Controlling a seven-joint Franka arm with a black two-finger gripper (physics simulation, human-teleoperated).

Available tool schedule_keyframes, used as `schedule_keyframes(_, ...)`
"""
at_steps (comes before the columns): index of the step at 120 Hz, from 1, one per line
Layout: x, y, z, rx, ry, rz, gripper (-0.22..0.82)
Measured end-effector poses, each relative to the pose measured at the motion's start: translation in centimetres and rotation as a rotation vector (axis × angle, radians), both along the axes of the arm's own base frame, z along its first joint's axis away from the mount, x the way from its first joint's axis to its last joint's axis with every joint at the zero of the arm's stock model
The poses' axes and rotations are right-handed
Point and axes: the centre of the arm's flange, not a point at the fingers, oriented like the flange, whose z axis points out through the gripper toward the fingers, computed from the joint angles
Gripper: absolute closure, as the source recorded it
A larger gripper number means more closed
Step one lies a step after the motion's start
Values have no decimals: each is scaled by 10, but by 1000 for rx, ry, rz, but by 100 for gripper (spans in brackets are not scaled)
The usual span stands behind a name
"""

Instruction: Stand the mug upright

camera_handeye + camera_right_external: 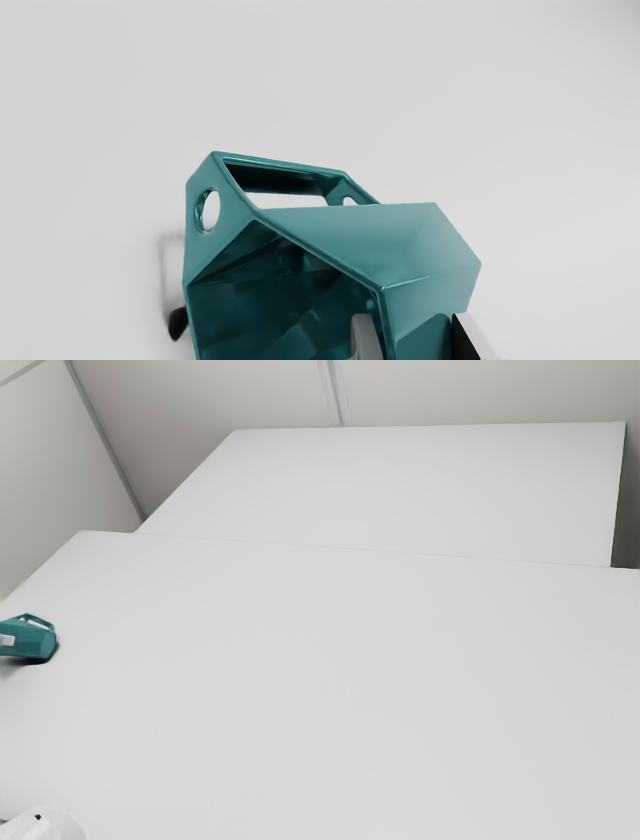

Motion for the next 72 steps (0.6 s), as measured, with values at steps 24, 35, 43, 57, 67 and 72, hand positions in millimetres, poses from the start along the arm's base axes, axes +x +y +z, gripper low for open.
schedule_keyframes(24,2,-1,1,1,-3,-2,71)
schedule_keyframes(35,5,-3,3,-1,-8,-10,74)
schedule_keyframes(43,11,-7,8,0,-15,-21,75)
schedule_keyframes(57,25,-15,25,11,-37,-43,76)
schedule_keyframes(67,41,-25,45,37,-45,-70,77)
schedule_keyframes(72,51,-33,59,58,-43,-88,77)
